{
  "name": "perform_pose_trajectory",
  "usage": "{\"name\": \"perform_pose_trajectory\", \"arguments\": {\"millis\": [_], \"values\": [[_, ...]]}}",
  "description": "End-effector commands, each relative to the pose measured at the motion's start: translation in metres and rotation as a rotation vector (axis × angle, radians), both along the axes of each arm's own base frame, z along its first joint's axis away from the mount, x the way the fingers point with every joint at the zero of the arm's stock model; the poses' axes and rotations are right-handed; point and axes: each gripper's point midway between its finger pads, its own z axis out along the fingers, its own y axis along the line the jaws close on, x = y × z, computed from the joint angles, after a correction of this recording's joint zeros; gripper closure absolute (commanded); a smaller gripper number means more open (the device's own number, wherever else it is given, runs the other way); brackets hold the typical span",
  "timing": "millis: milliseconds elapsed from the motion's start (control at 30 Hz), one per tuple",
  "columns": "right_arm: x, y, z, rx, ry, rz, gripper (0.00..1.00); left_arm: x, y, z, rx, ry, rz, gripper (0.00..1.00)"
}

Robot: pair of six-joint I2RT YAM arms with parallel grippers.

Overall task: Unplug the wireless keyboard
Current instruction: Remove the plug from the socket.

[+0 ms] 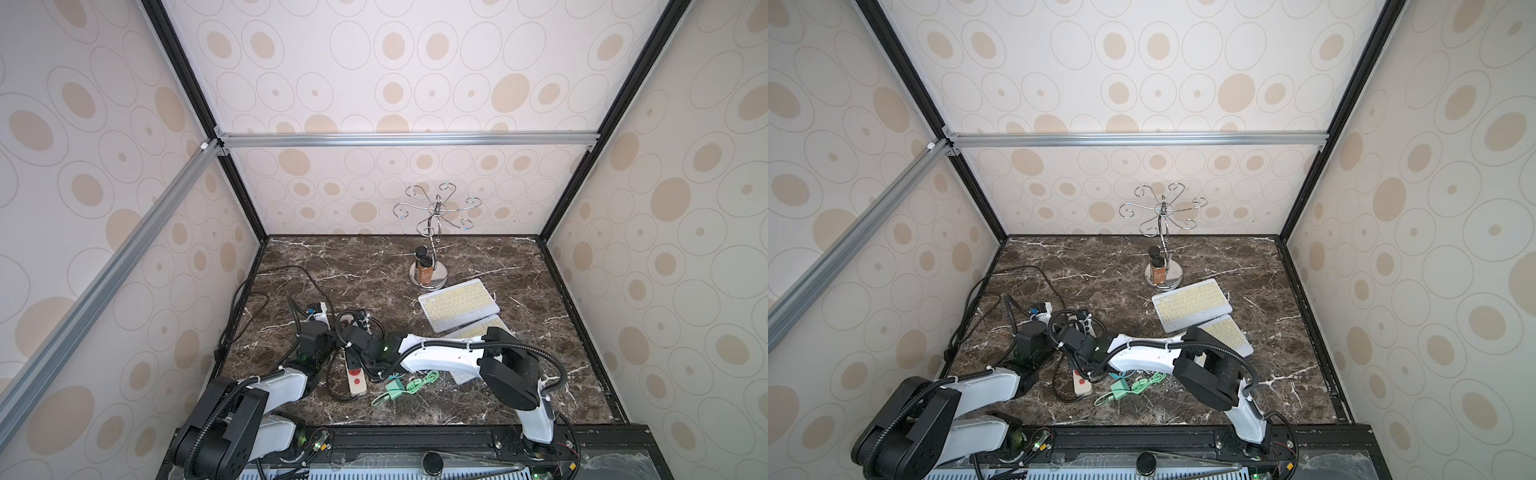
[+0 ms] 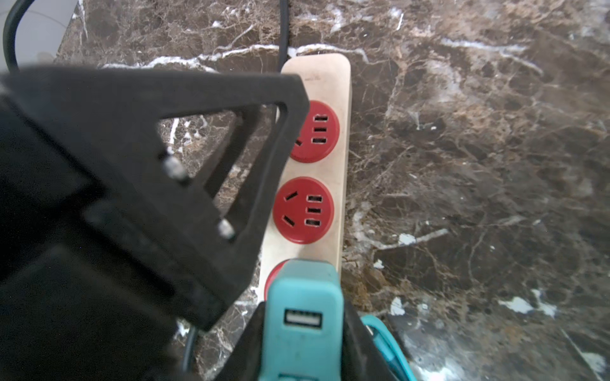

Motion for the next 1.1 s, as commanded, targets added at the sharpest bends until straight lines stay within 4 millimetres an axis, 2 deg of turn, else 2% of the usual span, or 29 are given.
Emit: {"name": "perform_pose_trajectory", "arguments": {"millis": [0, 100, 300, 500, 667, 933, 1067], "values": [[0.0, -0.005, -0.016, -0.043, 0.018, -0.025, 0.74, 0.007, -0.009, 0.007, -0.036, -0.024, -0.033, 0.7], [0.001, -0.007, -0.017, -0.049, 0.015, -0.04, 0.8, 0.005, -0.015, 0.001, -0.05, -0.007, -0.067, 0.79], [0.006, -0.017, -0.018, -0.059, -0.001, -0.106, 0.91, 0.001, -0.026, -0.007, -0.075, 0.015, -0.126, 0.9], [0.016, -0.02, -0.017, -0.128, -0.055, -0.147, 0.95, -0.001, -0.031, -0.009, -0.079, 0.017, -0.161, 0.93], [0.018, -0.018, -0.026, -0.169, -0.055, -0.153, 0.98, -0.005, -0.037, -0.007, -0.097, 0.003, -0.203, 0.97], [0.014, -0.008, -0.032, -0.099, -0.033, -0.128, 1.0, -0.014, -0.056, -0.009, -0.176, -0.027, -0.307, 1.0], [0.013, -0.007, -0.029, -0.059, -0.037, -0.129, 1.0, -0.017, -0.059, -0.015, -0.202, -0.021, -0.321, 1.0]]}}
